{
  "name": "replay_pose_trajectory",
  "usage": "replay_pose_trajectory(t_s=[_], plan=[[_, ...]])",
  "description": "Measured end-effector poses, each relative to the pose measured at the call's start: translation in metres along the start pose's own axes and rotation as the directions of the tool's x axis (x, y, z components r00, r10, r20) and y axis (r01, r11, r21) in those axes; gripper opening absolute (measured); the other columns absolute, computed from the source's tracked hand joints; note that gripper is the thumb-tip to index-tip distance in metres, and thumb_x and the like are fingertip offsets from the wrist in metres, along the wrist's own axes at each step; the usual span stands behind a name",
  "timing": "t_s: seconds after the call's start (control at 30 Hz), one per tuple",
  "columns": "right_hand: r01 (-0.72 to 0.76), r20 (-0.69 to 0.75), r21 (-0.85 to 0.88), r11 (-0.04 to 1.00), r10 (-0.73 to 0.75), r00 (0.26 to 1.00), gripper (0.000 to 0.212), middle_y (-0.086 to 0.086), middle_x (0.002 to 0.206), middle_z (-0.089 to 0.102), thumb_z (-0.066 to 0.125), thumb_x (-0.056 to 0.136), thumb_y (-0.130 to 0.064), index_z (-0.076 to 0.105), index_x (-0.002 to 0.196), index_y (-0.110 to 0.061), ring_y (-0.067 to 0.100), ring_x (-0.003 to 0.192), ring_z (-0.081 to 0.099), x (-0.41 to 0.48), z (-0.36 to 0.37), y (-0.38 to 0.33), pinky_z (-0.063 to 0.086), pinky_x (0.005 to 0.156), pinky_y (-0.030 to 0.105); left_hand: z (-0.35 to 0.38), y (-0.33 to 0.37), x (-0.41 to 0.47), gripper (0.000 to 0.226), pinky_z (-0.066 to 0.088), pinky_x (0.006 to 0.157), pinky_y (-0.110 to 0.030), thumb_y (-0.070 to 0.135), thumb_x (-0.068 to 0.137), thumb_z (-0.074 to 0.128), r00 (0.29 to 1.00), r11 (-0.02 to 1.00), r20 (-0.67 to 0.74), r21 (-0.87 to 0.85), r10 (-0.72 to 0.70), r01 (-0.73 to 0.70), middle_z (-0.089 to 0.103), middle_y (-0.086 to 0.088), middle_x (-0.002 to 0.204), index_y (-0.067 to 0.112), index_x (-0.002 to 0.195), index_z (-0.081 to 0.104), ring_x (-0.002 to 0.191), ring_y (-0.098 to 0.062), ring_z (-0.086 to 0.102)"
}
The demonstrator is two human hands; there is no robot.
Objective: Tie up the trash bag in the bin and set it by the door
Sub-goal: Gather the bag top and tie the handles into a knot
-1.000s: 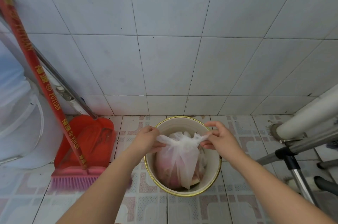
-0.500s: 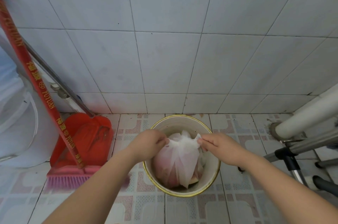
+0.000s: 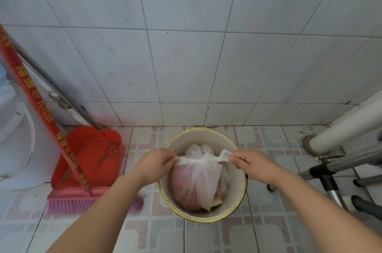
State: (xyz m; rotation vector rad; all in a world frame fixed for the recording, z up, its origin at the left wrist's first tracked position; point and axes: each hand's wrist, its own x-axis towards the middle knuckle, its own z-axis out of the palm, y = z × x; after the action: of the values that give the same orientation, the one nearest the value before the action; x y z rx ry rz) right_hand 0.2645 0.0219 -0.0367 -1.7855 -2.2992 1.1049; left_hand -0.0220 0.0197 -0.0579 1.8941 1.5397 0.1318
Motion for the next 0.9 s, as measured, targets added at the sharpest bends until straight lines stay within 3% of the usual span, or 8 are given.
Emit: replay_pose_trajectory(t_s=[0.17, 0.27, 0.33, 0.47, 0.53, 0.63, 0.83, 0.9], plan=[[0.016, -0.026, 0.005, 1.000, -0.016, 1.000, 0.042, -0.010, 0.047, 0.049, 0.045, 0.095, -0.040, 0.052, 0.054, -0.031, 0.007, 0.046, 0.039, -0.005, -0.028, -0.030, 0.034, 0.055, 0.029, -0.025, 0.022, 0.003, 0.031, 0.039, 0.059, -0.030, 0.035, 0.092, 0.049, 0.997, 0.999, 0.078, 0.054, -0.007, 0.002, 0.062, -0.001, 0.073, 0.015, 0.072, 0.058, 0.066, -0.016, 0.051], [0.075, -0.082, -0.004, 0.997, -0.075, 0.994, 0.043, -0.022, 0.046, 0.055, 0.045, 0.096, -0.039, 0.057, 0.057, -0.025, 0.002, 0.043, 0.046, -0.010, -0.029, -0.057, 0.031, 0.052, 0.023, -0.045, 0.050, -0.001, 0.039, 0.045, 0.063, -0.033, 0.040, 0.088, 0.049, 0.999, 0.986, 0.012, 0.165, 0.032, -0.034, 0.065, -0.008, 0.073, 0.007, 0.080, 0.065, 0.072, -0.026, 0.059], [0.119, -0.151, 0.004, 0.993, -0.117, 0.982, 0.043, -0.009, 0.052, 0.062, 0.045, 0.096, -0.039, 0.061, 0.060, -0.021, 0.004, 0.044, 0.048, -0.010, -0.030, -0.072, 0.033, 0.053, 0.025, -0.058, 0.066, -0.005, 0.041, 0.043, 0.061, -0.033, 0.042, 0.088, 0.049, 0.999, 0.983, -0.019, 0.176, 0.045, -0.041, 0.063, -0.009, 0.070, 0.006, 0.079, 0.067, 0.072, -0.028, 0.060], [0.140, -0.292, 0.155, 0.978, -0.090, 0.952, 0.043, 0.010, 0.057, 0.061, 0.047, 0.094, -0.039, 0.053, 0.054, -0.026, 0.011, 0.047, 0.045, -0.016, -0.043, -0.089, 0.037, 0.053, 0.029, -0.075, 0.092, -0.014, 0.038, 0.044, 0.061, -0.033, 0.045, 0.087, 0.054, 0.995, 0.998, -0.079, 0.004, 0.065, -0.065, 0.069, -0.003, 0.068, 0.019, 0.064, 0.067, 0.062, -0.017, 0.058], [0.164, -0.367, 0.273, 0.948, -0.055, 0.929, 0.042, 0.008, 0.052, 0.048, 0.050, 0.093, -0.036, 0.054, 0.053, -0.023, 0.015, 0.046, 0.044, -0.020, -0.053, -0.096, 0.037, 0.046, 0.021, -0.083, 0.102, -0.017, 0.038, 0.036, 0.055, -0.029, 0.041, 0.088, 0.055, 0.989, 0.990, -0.129, -0.112, 0.077, -0.091, 0.068, 0.010, 0.057, 0.022, 0.057, 0.062, 0.049, -0.003, 0.049], [0.183, -0.422, 0.364, 0.913, -0.013, 0.906, 0.043, 0.005, 0.051, 0.042, 0.051, 0.094, -0.033, 0.054, 0.053, -0.020, 0.015, 0.040, 0.042, -0.024, -0.069, -0.106, 0.034, 0.040, 0.018, -0.098, 0.119, -0.020, 0.035, 0.029, 0.051, -0.026, 0.038, 0.089, 0.056, 0.982, 0.982, -0.172, -0.153, 0.082, -0.109, 0.053, 0.024, 0.040, 0.015, 0.065, 0.069, 0.042, 0.003, 0.046], [0.200, -0.418, 0.392, 0.898, -0.020, 0.908, 0.043, 0.008, 0.053, 0.040, 0.052, 0.094, -0.028, 0.054, 0.053, -0.017, 0.008, 0.037, 0.037, -0.036, -0.090, -0.124, 0.033, 0.038, 0.010, -0.121, 0.132, -0.025, 0.037, 0.036, 0.055, -0.029, 0.045, 0.085, 0.057, 0.973, 0.979, -0.207, -0.158, 0.097, -0.131, 0.064, 0.002, 0.055, 0.019, 0.062, 0.069, 0.045, -0.006, 0.044], [0.212, -0.425, 0.385, 0.898, -0.032, 0.905, 0.042, 0.008, 0.053, 0.041, 0.052, 0.095, -0.025, 0.055, 0.053, -0.016, 0.005, 0.037, 0.035, -0.041, -0.098, -0.132, 0.032, 0.037, 0.008, -0.129, 0.138, -0.029, 0.037, 0.035, 0.055, -0.028, 0.045, 0.085, 0.058, 0.974, 0.977, -0.209, -0.173, 0.085, -0.122, 0.062, 0.009, 0.049, 0.021, 0.058, 0.068, 0.043, -0.004, 0.044]])
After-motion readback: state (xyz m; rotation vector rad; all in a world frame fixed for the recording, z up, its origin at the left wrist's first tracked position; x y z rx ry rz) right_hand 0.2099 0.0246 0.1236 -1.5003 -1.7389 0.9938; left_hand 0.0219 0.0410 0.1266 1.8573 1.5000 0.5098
